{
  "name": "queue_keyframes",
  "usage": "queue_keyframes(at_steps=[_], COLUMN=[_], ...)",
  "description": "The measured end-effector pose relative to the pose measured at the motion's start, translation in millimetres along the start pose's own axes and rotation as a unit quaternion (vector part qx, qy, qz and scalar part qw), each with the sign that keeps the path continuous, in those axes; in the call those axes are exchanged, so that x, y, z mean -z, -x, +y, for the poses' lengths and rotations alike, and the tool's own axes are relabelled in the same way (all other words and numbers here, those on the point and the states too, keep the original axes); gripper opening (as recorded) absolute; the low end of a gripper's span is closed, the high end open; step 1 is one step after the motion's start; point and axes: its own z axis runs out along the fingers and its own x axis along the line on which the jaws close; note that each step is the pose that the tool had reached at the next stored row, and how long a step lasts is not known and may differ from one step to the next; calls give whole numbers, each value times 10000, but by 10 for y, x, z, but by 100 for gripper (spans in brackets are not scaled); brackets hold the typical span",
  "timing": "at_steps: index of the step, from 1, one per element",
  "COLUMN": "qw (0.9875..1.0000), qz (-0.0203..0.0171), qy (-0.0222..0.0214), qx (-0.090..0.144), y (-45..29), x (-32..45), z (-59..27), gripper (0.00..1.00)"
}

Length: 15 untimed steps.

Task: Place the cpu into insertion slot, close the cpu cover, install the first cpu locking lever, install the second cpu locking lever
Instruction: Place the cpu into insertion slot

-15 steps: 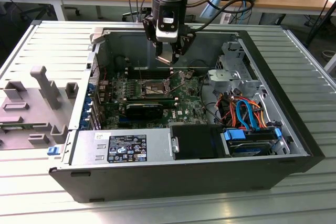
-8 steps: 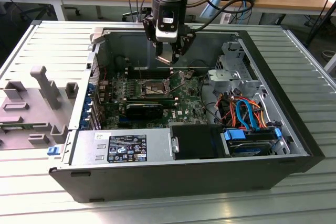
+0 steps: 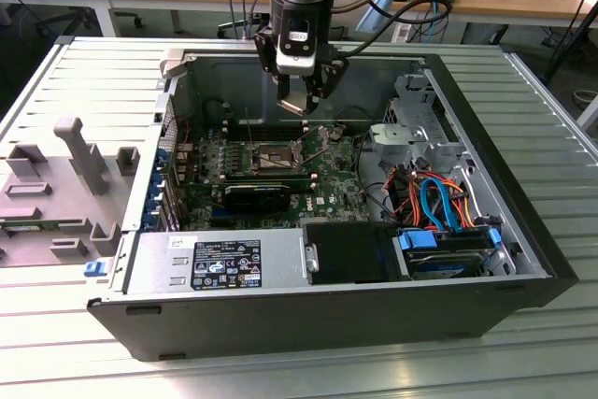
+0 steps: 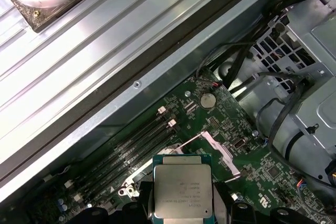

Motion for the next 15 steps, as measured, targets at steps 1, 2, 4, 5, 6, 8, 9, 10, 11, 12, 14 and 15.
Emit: queue_keyframes(at_steps=[1, 2, 4, 5, 6, 8, 9, 10, 11, 12, 14, 15], qw=[10000, 10000, 10000, 10000, 10000, 10000, 10000, 10000, 10000, 10000, 10000, 10000], qz=[0, -1, -2, -2, -3, -4, -4, -5, -5, -6, -7, -7], qy=[0, 0, 0, 1, 1, 1, 1, 1, 1, 1, 1, 2], qx=[-5, -9, -24, -32, -42, -55, -59, -64, -68, -75, -90, -97], y=[0, 0, 0, 0, 0, 0, 0, 0, 0, 0, 0, 0], x=[0, 0, 0, 0, 0, 0, 0, 0, 0, 0, 0, 0], z=[0, 0, 0, 0, 0, 0, 0, 0, 0, 0, 0, 0], gripper=[54, 54, 54, 54, 54, 54, 54, 54, 54, 54, 54, 54])
